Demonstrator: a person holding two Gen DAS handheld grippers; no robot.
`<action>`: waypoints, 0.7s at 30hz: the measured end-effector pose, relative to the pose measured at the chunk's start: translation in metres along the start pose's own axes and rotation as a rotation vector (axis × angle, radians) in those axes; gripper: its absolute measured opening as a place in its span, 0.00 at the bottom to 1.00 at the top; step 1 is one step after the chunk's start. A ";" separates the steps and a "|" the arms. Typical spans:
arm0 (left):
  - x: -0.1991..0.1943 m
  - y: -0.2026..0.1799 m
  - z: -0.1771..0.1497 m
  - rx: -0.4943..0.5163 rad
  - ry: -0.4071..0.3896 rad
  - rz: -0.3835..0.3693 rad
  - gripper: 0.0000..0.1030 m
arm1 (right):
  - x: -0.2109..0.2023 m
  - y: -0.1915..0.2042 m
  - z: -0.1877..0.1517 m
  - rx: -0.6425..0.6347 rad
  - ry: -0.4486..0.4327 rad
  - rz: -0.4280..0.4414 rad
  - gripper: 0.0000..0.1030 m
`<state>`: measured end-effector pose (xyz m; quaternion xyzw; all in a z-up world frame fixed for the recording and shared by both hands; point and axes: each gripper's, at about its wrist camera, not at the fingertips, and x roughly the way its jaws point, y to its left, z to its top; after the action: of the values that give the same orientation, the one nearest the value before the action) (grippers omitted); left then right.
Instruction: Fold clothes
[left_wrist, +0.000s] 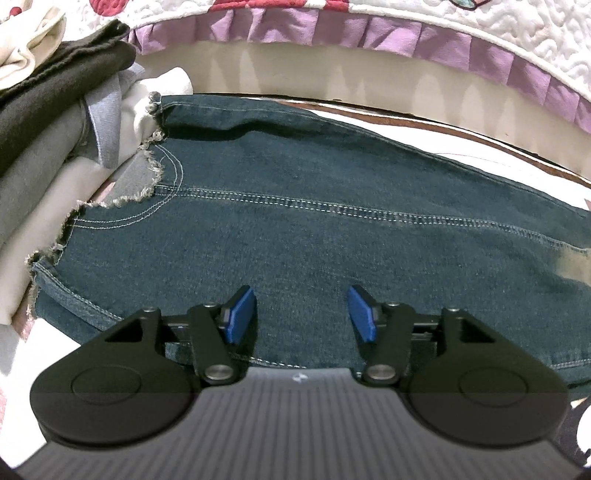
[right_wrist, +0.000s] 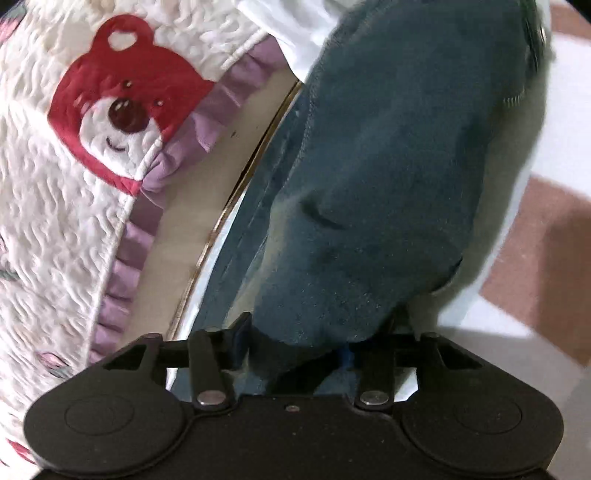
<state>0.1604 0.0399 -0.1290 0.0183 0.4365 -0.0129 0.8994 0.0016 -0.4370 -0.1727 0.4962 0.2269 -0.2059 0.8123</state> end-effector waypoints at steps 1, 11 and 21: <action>0.000 0.001 0.000 -0.002 0.000 0.002 0.56 | -0.018 0.007 0.003 -0.057 -0.065 0.036 0.09; 0.006 0.024 0.001 -0.053 -0.021 0.057 0.67 | -0.029 -0.036 0.011 0.029 0.117 -0.061 0.04; -0.014 0.124 -0.020 -0.378 -0.028 0.277 0.63 | -0.029 -0.033 0.011 0.013 0.116 -0.062 0.11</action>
<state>0.1408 0.1646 -0.1284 -0.0911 0.4121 0.1923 0.8859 -0.0385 -0.4577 -0.1754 0.5051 0.2874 -0.2032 0.7880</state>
